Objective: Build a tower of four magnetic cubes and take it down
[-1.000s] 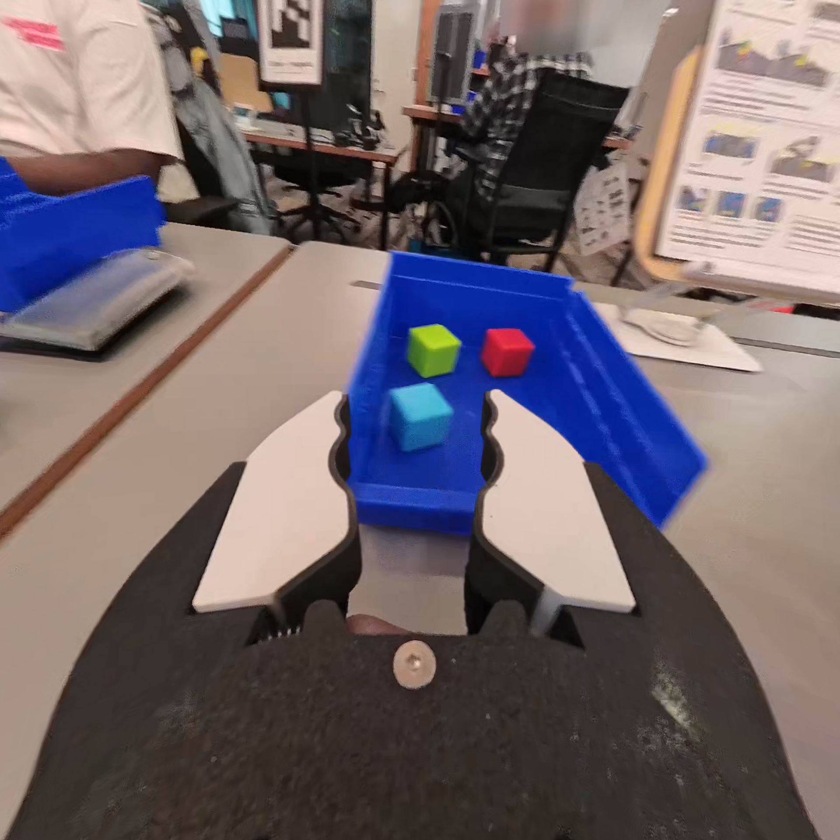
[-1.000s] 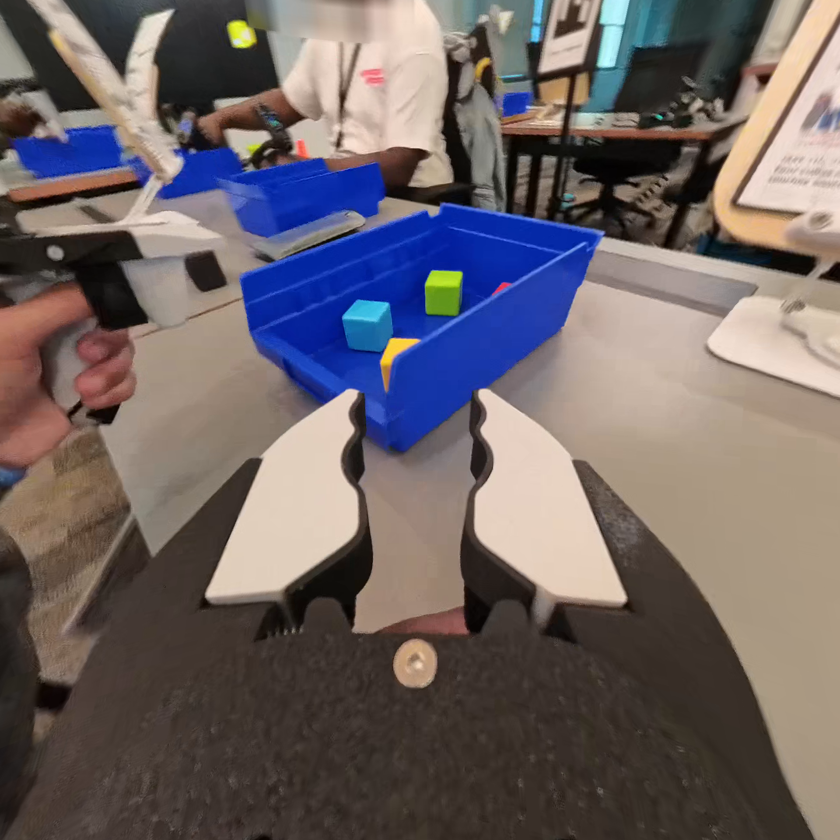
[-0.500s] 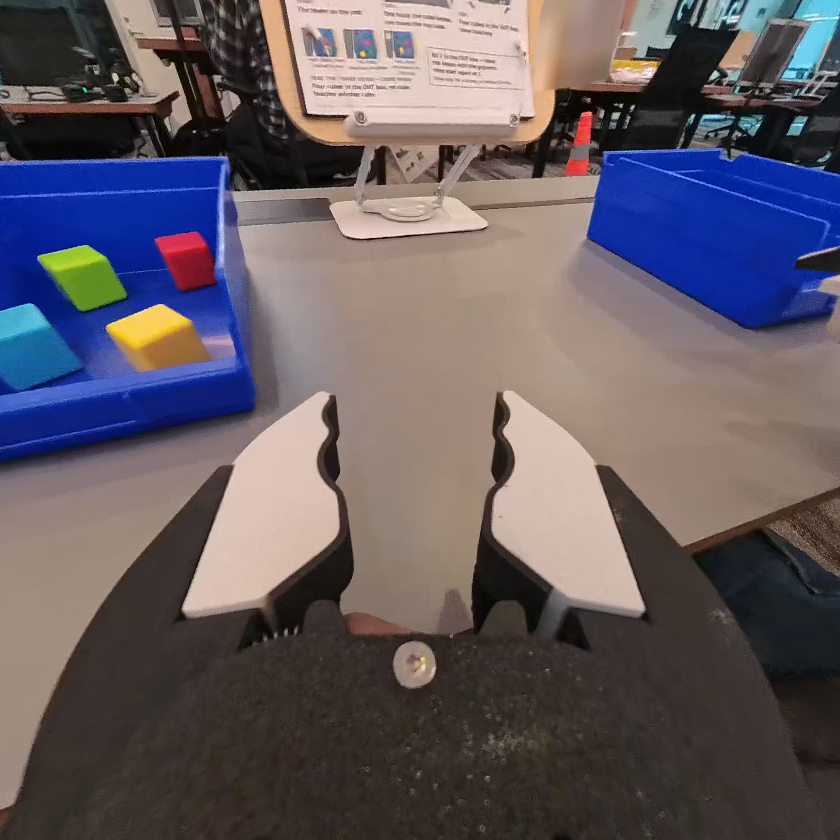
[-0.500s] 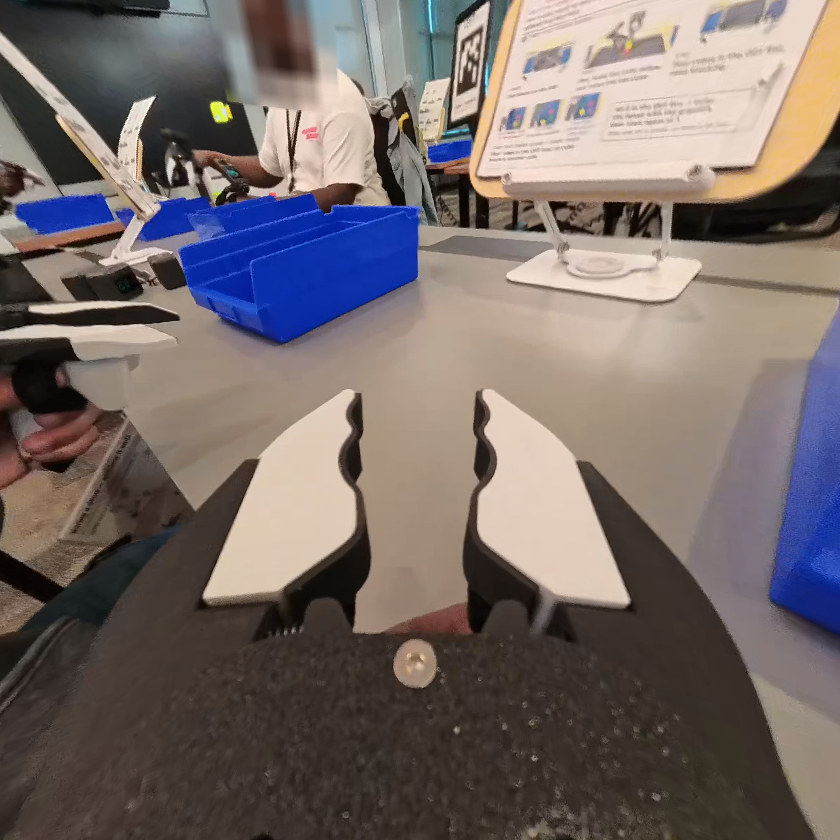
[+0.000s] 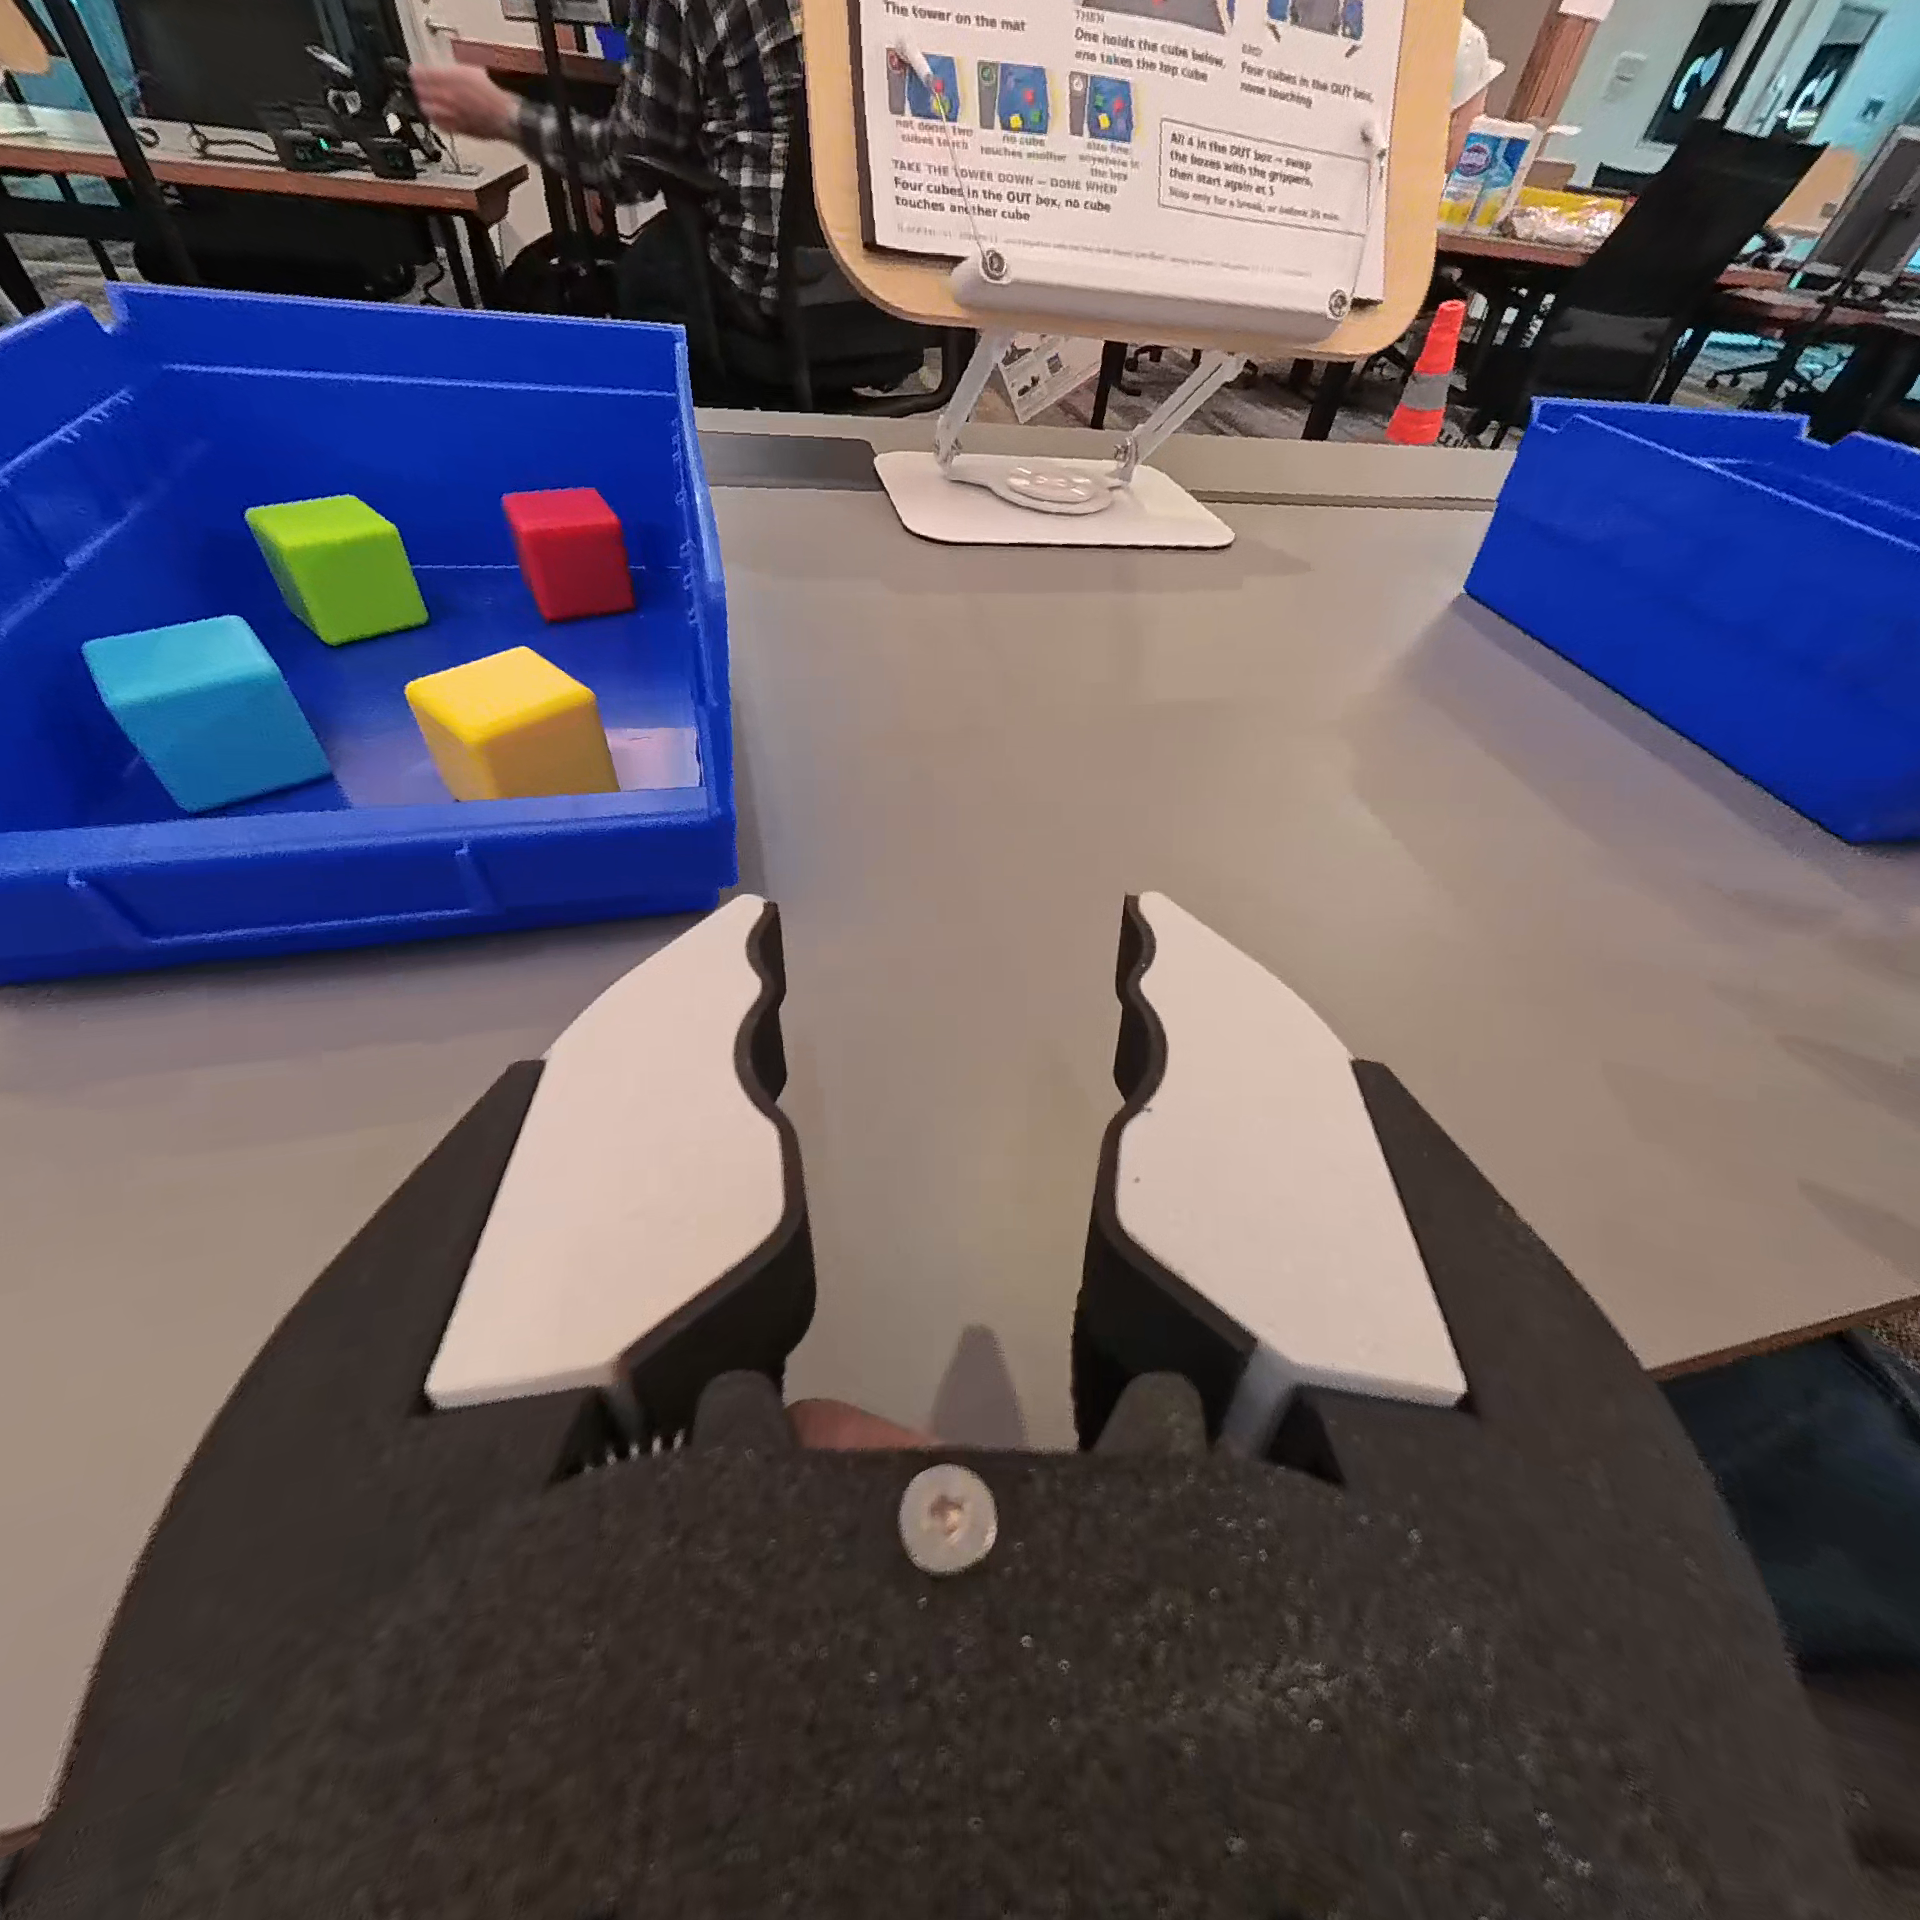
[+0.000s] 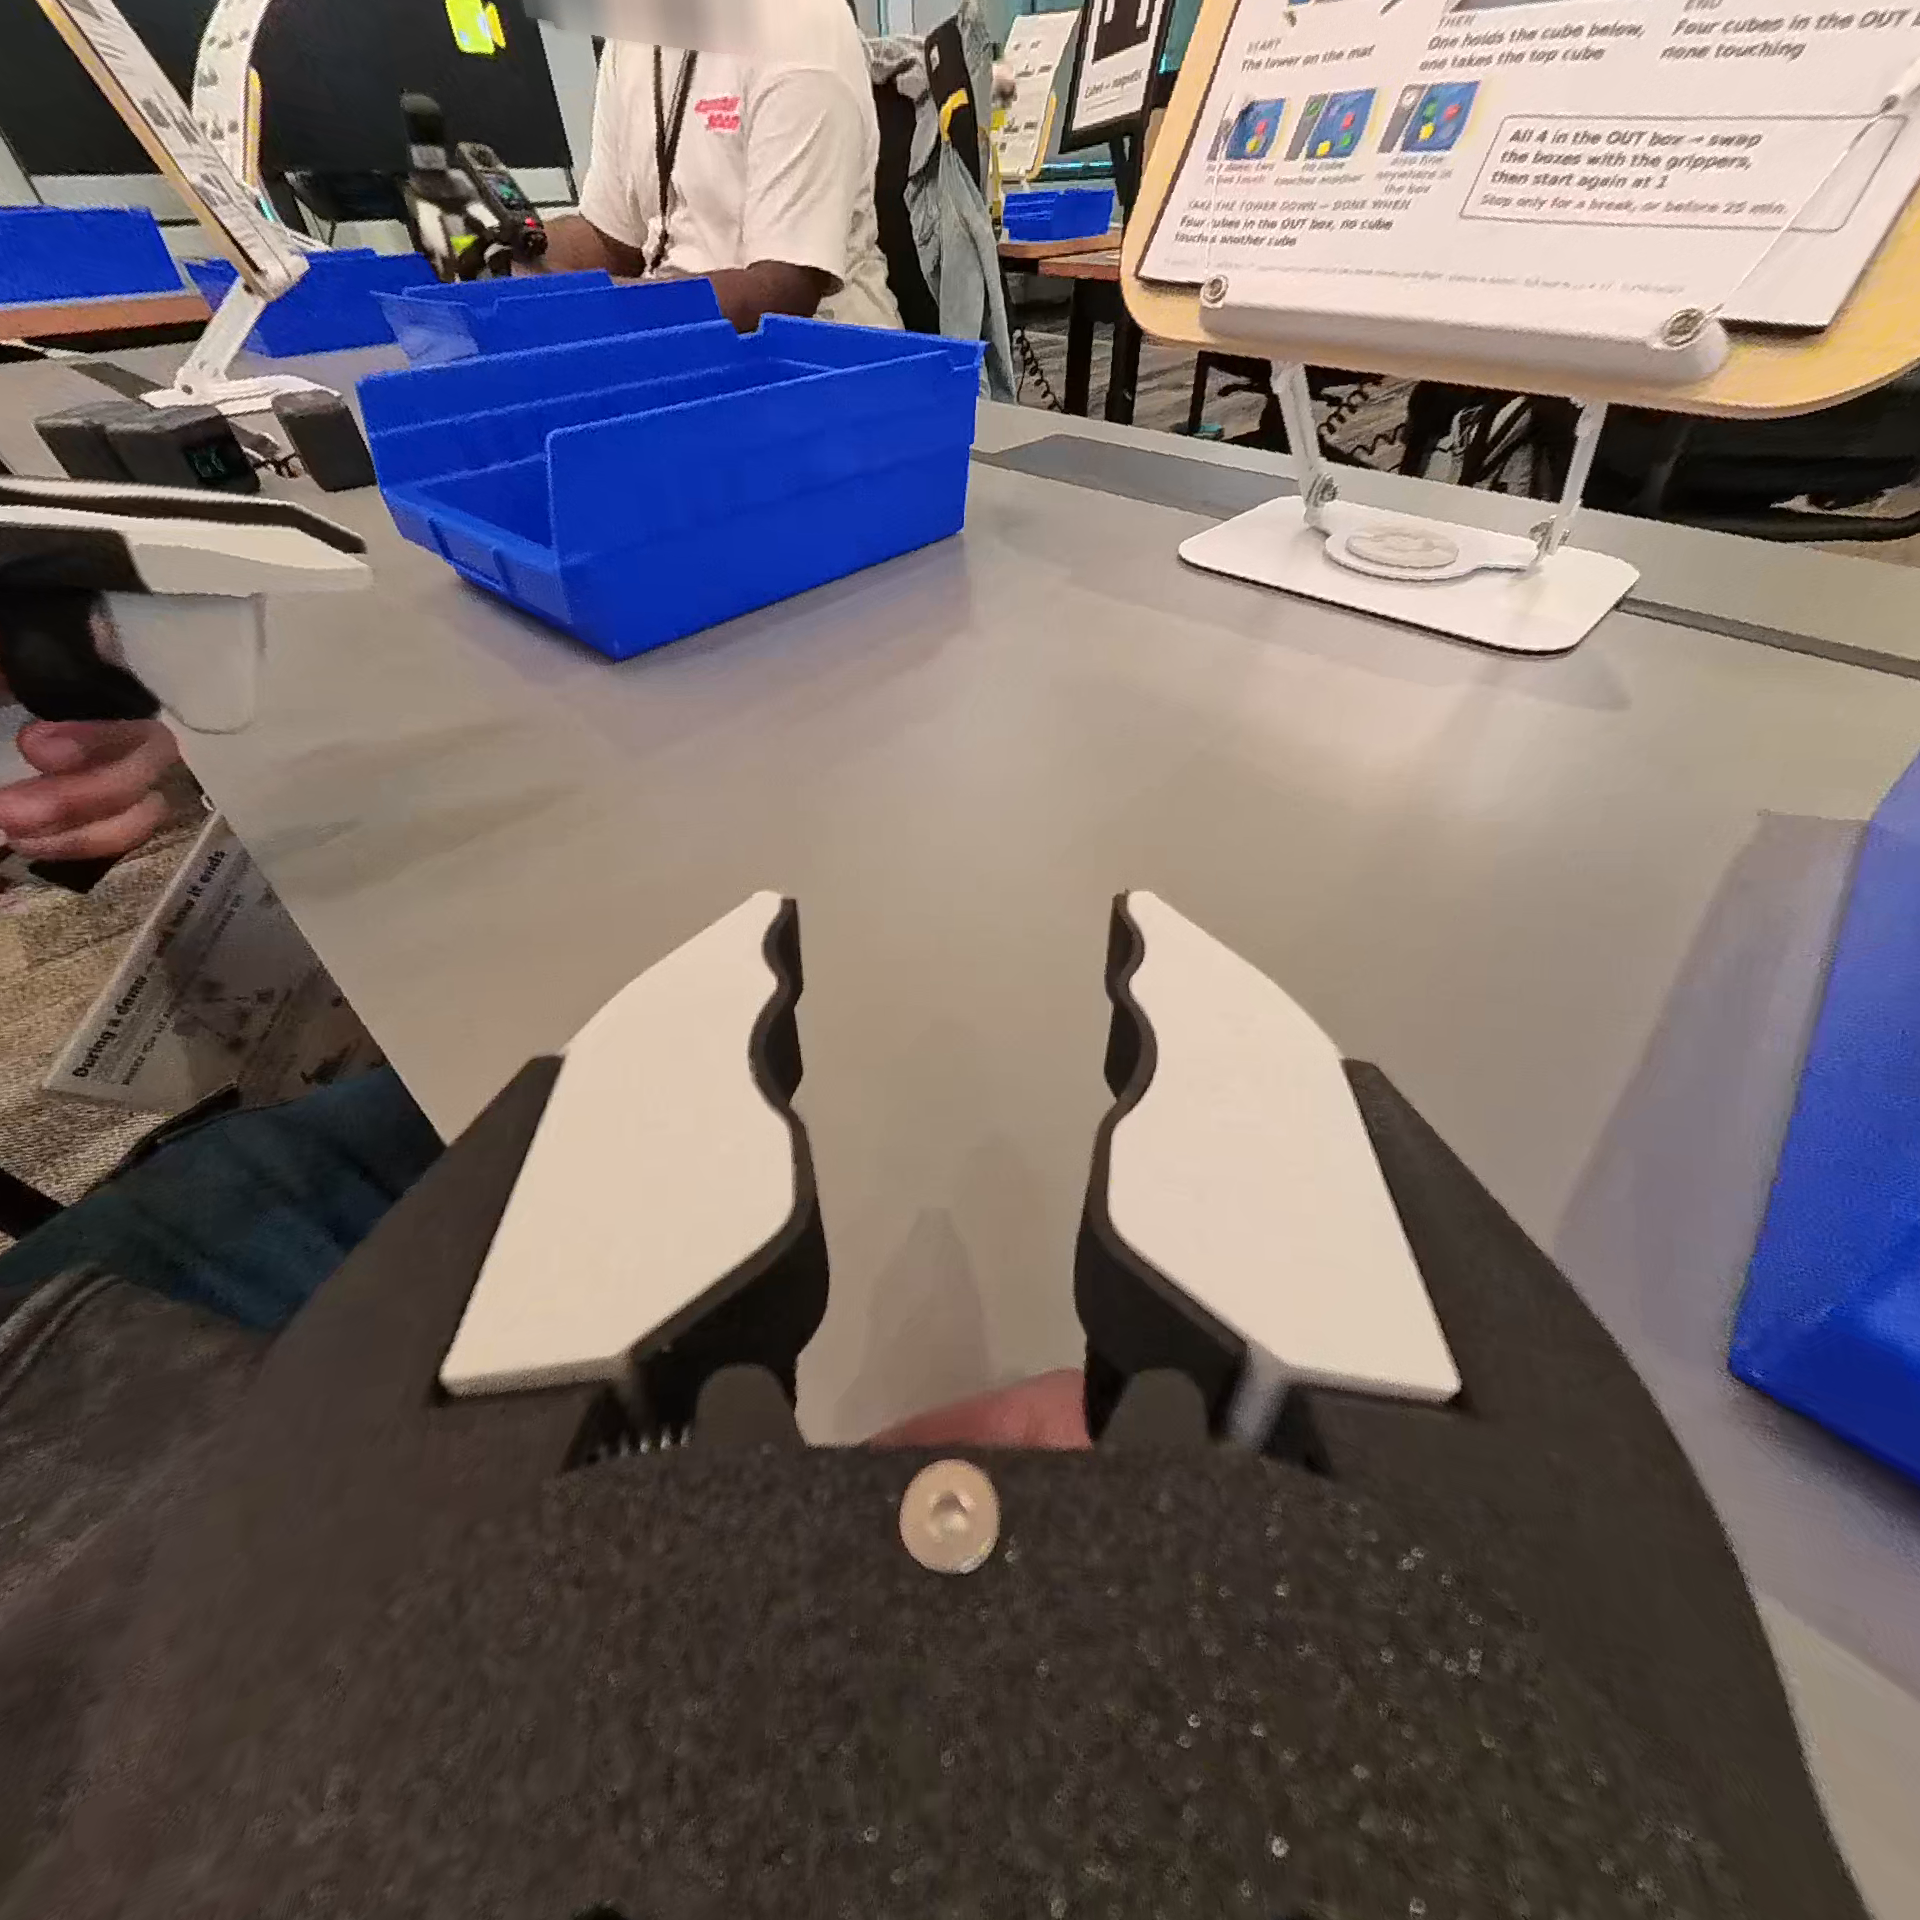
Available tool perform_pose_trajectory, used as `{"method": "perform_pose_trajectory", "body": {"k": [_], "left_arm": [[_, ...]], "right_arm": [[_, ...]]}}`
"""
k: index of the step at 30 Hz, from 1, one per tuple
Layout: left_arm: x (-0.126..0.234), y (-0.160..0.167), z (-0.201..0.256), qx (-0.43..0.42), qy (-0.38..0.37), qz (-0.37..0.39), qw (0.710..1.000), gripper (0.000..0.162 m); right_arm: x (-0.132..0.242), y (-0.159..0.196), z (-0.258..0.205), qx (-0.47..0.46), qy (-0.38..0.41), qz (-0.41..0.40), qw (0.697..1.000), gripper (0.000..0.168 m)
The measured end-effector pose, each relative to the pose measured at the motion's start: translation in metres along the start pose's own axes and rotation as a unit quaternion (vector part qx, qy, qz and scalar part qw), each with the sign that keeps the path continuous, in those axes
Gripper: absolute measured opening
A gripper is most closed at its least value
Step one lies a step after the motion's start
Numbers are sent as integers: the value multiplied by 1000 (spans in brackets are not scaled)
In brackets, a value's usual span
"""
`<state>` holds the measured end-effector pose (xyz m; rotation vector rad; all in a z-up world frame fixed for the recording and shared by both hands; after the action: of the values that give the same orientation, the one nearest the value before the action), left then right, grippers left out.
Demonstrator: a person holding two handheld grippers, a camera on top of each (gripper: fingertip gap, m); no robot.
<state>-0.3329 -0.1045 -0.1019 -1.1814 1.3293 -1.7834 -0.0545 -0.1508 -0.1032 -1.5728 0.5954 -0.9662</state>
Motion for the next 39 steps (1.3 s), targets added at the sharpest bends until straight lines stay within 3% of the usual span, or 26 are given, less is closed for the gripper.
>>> {"method": "perform_pose_trajectory", "body": {"k": [3, 6, 8, 14, 19, 25, 34, 36, 39], "left_arm": [[-5, -13, -8, -9, -5, -1, 1000, 60], [-5, -59, -40, 34, -52, 11, 998, 55], [-12, -86, -63, 85, -69, -10, 994, 62], [-101, -140, -124, 121, -99, -128, 979, 64], [-192, -119, -151, 134, -103, -285, 944, 58], [-257, -78, -163, 159, -126, -409, 890, 64], [-288, -42, -182, 151, -165, -480, 848, 64], [-291, -41, -181, 154, -159, -478, 850, 50], [-290, -42, -185, 136, -162, -473, 855, 50]], "right_arm": [[0, -2, 0, -1, -4, 0, 1000, 56], [1, -3, 1, -13, -10, 1, 1000, 56], [0, -3, 3, -19, -11, -2, 1000, 56], [0, -6, 2, -25, -23, -2, 999, 56], [-1, -1, 0, -26, -36, -12, 999, 57], [0, -1, -1, -32, -42, -13, 999, 56], [-3, 7, -4, -23, -46, -33, 998, 56], [-3, 7, -3, -26, -46, -33, 998, 56], [-3, 7, -2, -30, -48, -33, 998, 55]]}}
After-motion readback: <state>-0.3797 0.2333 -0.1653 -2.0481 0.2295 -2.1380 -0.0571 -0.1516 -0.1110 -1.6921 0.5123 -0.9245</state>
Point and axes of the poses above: each gripper's, where its closed fingertips meet, x back along the fingers, y out of its underside, z = x × y across the jaws, the point moved 1 cm from there along x, back along the fingers, and after that the axes turned 4 degrees about -z, right-handed, at the moved point
